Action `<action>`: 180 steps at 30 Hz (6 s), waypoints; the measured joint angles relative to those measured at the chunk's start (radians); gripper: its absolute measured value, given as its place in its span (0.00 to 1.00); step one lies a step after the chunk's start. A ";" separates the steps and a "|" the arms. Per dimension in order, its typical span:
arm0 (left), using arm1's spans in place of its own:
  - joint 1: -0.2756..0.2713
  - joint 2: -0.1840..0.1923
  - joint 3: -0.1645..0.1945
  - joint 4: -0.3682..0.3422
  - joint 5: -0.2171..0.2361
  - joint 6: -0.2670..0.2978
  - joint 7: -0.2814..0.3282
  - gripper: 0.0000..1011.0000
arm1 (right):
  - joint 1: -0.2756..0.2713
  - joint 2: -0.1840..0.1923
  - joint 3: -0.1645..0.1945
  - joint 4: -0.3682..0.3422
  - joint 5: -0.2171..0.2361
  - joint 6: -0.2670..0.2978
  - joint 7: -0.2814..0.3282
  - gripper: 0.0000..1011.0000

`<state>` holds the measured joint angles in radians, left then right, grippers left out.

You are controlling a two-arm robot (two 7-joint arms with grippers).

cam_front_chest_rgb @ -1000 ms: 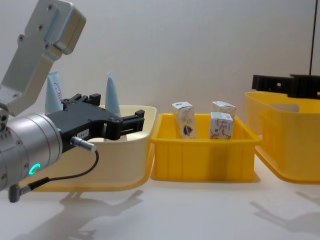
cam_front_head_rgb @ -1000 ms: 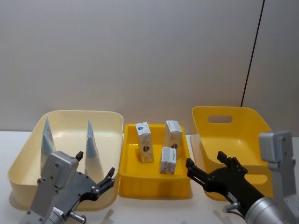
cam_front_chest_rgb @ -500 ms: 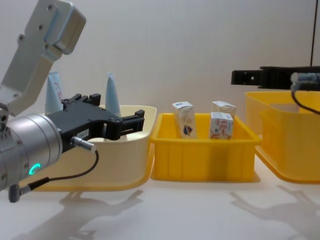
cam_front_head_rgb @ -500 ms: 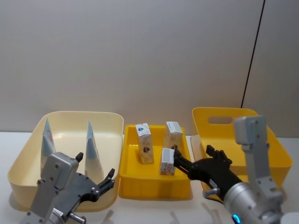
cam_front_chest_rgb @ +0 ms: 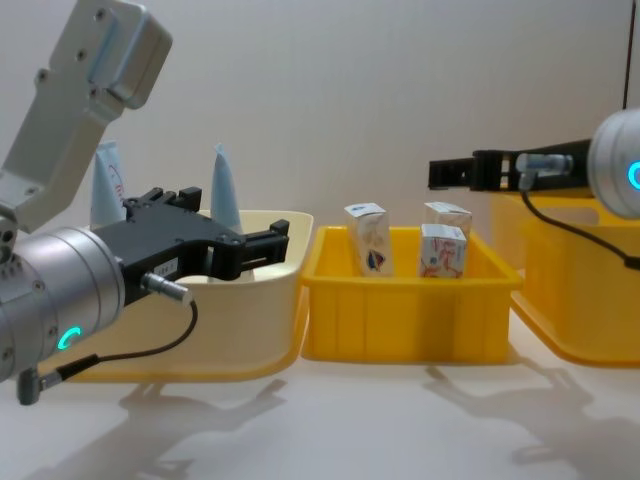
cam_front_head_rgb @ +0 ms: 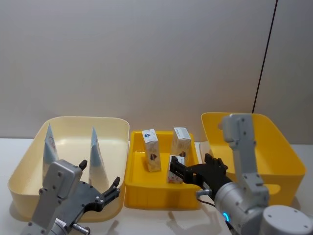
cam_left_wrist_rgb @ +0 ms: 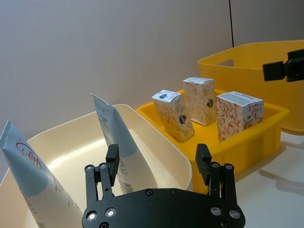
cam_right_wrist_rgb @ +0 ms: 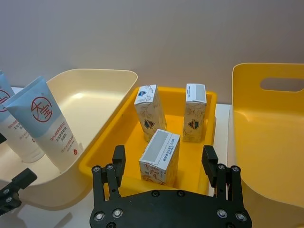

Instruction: Bimanual collaborative sorting of washing and personal care products

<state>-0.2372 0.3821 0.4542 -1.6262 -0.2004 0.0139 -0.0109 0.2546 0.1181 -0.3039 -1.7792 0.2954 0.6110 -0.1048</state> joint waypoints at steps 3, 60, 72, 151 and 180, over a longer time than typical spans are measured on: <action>0.000 0.000 0.000 0.000 0.000 0.000 0.000 0.99 | 0.019 -0.020 -0.003 0.028 -0.004 0.020 -0.013 0.99; 0.000 0.000 0.000 0.000 0.000 0.000 0.000 0.99 | 0.175 -0.092 -0.050 0.284 -0.083 0.080 -0.021 0.87; 0.000 0.000 0.000 0.000 0.000 0.000 0.000 0.99 | 0.177 -0.093 -0.051 0.290 -0.088 0.076 -0.020 0.47; 0.000 0.000 0.000 0.000 0.000 0.000 0.000 0.99 | 0.234 0.132 0.199 0.084 -0.122 -0.104 0.124 0.44; 0.000 0.000 0.000 0.000 0.000 0.000 0.000 0.99 | 0.247 0.070 0.153 0.282 -0.132 0.048 0.136 0.62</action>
<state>-0.2372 0.3821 0.4542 -1.6262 -0.2004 0.0139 -0.0109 0.5014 0.1880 -0.1507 -1.4977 0.1630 0.6592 0.0312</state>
